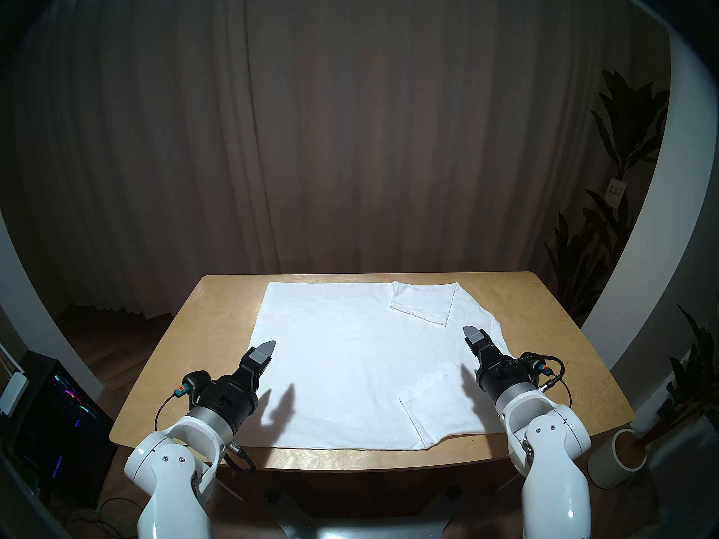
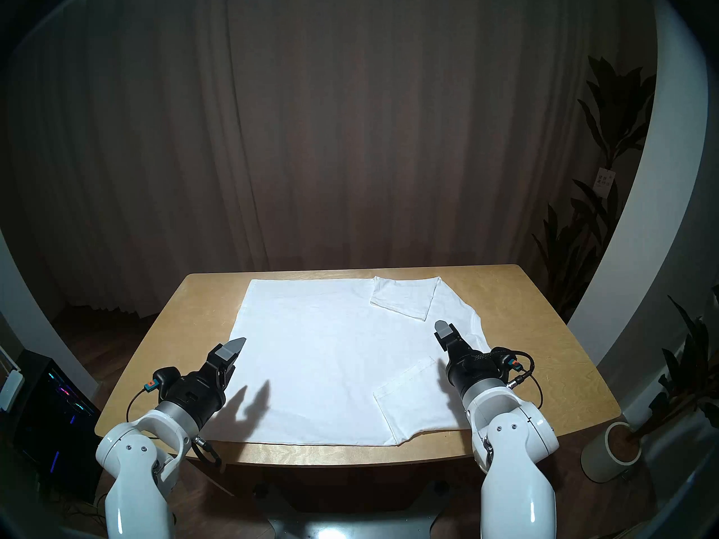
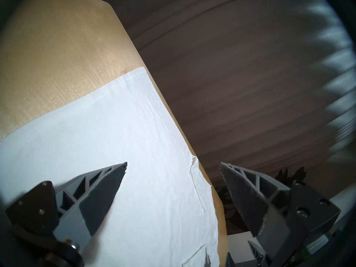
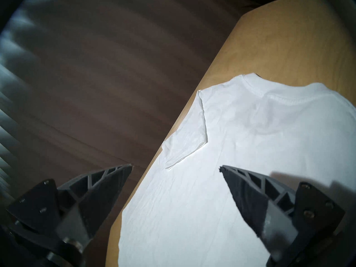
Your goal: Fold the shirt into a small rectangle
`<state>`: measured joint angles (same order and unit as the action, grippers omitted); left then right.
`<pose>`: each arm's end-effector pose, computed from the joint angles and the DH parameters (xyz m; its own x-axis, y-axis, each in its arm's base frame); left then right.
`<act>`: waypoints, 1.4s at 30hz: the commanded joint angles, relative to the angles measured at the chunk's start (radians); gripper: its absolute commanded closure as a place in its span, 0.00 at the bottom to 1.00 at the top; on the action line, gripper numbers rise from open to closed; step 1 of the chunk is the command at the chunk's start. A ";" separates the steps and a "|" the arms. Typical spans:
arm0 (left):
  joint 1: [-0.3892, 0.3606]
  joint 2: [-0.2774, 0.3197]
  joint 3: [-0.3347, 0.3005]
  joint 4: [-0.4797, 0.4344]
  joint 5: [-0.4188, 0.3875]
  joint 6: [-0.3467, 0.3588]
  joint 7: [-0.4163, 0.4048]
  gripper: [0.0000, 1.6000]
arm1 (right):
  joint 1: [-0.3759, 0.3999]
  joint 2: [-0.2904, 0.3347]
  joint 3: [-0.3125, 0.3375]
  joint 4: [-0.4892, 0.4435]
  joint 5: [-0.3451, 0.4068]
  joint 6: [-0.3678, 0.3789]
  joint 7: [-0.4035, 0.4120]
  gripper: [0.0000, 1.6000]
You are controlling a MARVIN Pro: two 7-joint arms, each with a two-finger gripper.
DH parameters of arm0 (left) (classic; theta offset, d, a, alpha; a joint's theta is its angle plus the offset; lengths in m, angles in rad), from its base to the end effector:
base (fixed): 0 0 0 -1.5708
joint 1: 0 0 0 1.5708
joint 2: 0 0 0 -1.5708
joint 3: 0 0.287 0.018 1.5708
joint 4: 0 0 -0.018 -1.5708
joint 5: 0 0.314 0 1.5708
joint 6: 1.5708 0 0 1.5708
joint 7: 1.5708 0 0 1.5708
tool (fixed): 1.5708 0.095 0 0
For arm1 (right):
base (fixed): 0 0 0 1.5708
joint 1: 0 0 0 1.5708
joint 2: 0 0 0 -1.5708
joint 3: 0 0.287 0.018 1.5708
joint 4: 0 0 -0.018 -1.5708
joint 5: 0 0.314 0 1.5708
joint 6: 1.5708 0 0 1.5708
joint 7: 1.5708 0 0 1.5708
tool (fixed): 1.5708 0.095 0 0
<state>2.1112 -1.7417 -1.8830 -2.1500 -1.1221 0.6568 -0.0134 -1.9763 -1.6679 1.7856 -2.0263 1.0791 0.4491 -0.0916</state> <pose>0.2524 0.0429 -0.2892 0.3227 0.8727 0.3665 0.1309 -0.4246 0.8958 0.3005 -0.0381 -0.2990 0.2201 -0.8708 0.4396 -0.1646 -0.4774 -0.8632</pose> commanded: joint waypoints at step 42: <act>0.124 -0.061 -0.006 -0.219 -0.740 -0.051 0.847 0.00 | -0.131 -0.127 0.338 -0.204 0.776 0.423 -0.503 0.00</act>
<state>2.2473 -1.8238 -1.9302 -2.3565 -1.8223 0.6756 0.7485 -2.0912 -1.7622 2.0924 -2.2028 1.7332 0.8783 -0.5234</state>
